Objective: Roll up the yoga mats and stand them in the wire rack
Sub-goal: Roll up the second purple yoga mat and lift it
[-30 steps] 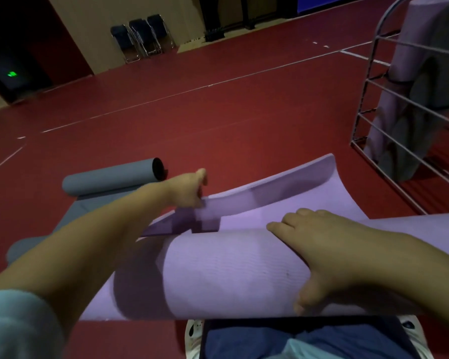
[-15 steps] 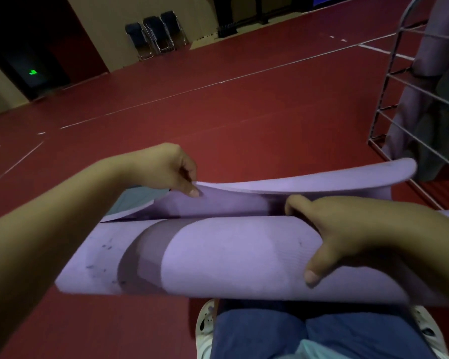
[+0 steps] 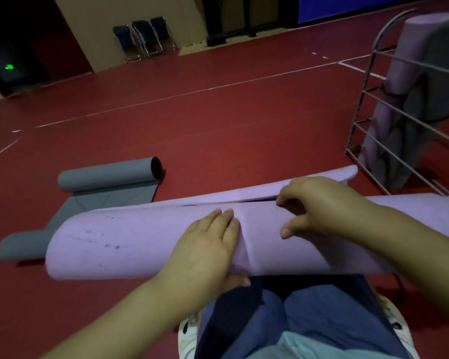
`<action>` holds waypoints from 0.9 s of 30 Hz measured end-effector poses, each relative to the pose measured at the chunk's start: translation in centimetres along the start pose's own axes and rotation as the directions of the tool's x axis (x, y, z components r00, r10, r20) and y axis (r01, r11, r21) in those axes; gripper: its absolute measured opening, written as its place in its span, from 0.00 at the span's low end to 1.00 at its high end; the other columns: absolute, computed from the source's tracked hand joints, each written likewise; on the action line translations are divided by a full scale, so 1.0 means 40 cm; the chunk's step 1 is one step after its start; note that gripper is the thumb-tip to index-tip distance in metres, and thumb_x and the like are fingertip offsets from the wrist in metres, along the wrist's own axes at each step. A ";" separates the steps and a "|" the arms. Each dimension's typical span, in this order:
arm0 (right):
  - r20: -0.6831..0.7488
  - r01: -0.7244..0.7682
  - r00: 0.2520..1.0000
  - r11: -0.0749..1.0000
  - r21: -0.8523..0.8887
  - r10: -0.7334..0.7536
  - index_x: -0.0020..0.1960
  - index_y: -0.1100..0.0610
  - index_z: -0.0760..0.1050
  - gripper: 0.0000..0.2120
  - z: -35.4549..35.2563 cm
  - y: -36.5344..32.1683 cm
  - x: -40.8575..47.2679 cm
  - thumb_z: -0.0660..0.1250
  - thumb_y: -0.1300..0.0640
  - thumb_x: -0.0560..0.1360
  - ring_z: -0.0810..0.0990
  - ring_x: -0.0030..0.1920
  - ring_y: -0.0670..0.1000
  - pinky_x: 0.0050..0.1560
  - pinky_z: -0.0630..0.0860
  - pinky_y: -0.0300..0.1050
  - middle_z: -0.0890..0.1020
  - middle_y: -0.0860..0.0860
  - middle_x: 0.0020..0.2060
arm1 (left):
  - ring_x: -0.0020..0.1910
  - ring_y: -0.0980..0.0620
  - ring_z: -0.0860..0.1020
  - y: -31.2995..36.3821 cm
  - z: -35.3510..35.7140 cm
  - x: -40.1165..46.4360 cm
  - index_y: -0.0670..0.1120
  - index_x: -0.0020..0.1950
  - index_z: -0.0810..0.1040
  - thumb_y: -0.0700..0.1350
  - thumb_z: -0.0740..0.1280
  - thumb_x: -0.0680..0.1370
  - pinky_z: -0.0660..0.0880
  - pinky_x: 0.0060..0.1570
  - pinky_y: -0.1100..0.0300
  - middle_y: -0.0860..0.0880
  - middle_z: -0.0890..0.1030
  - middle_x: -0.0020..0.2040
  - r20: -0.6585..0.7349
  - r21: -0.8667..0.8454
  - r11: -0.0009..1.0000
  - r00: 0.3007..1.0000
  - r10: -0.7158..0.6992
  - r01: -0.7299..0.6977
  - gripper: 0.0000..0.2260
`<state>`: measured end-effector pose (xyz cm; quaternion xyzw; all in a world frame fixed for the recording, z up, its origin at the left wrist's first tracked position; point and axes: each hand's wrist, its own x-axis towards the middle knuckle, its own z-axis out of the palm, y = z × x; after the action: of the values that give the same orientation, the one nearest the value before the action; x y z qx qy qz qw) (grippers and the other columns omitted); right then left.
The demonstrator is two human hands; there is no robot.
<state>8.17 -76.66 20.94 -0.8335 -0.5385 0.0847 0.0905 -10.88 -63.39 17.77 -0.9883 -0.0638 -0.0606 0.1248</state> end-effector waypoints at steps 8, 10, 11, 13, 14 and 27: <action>-0.163 0.104 0.982 0.994 0.026 -0.099 0.49 0.53 0.78 0.05 0.033 0.001 0.028 0.69 0.55 0.73 0.77 0.51 0.53 0.51 0.73 0.49 0.76 0.48 0.46 | 0.72 0.42 0.63 -0.027 0.032 0.088 0.39 0.73 0.60 0.61 0.75 0.63 0.58 0.71 0.53 0.41 0.64 0.73 0.091 -0.088 0.994 0.994 -0.055 0.063 0.48; -0.184 0.149 0.971 0.988 -0.049 -0.156 0.52 0.53 0.76 0.07 0.048 -0.005 0.029 0.65 0.54 0.75 0.77 0.52 0.56 0.51 0.73 0.52 0.77 0.51 0.49 | 0.64 0.42 0.71 -0.054 0.034 0.111 0.40 0.68 0.68 0.62 0.76 0.61 0.66 0.64 0.54 0.42 0.72 0.66 0.058 -0.121 0.992 0.998 -0.023 0.030 0.44; -0.152 0.148 0.975 0.985 -0.084 -0.160 0.57 0.52 0.74 0.13 0.049 -0.007 0.029 0.65 0.49 0.74 0.76 0.54 0.56 0.52 0.73 0.52 0.77 0.51 0.51 | 0.62 0.43 0.72 -0.067 0.035 0.122 0.41 0.67 0.69 0.63 0.76 0.61 0.68 0.62 0.55 0.44 0.73 0.64 0.078 -0.133 0.991 0.997 -0.015 0.025 0.43; -0.071 0.128 0.988 0.980 -0.151 -0.140 0.62 0.50 0.68 0.29 0.042 -0.010 0.033 0.67 0.36 0.68 0.75 0.56 0.55 0.52 0.73 0.51 0.76 0.51 0.54 | 0.62 0.46 0.71 -0.088 0.028 0.142 0.42 0.67 0.68 0.64 0.75 0.62 0.67 0.61 0.55 0.46 0.73 0.64 0.114 -0.183 0.983 0.993 0.005 0.016 0.42; -0.054 0.126 0.989 0.972 -0.198 -0.140 0.62 0.50 0.67 0.32 0.041 -0.012 0.038 0.68 0.32 0.65 0.74 0.55 0.54 0.50 0.73 0.49 0.75 0.50 0.54 | 0.64 0.46 0.70 -0.096 0.025 0.151 0.42 0.69 0.67 0.63 0.75 0.62 0.66 0.63 0.55 0.46 0.71 0.67 0.137 -0.205 0.978 0.991 0.004 0.024 0.43; 0.219 0.113 0.968 0.993 0.046 -0.120 0.67 0.40 0.63 0.28 -0.002 0.072 0.215 0.69 0.39 0.70 0.77 0.51 0.53 0.55 0.73 0.47 0.79 0.52 0.55 | 0.53 0.62 0.77 -0.046 0.172 -0.003 0.50 0.46 0.82 0.44 0.69 0.74 0.73 0.49 0.69 0.55 0.79 0.53 -0.167 -0.869 0.488 0.878 -0.448 0.084 0.03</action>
<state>14.20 -69.99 19.96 -0.7842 -0.5917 0.1805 0.0485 -10.55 -59.90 11.58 -0.8701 -0.1573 -0.2885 -0.3674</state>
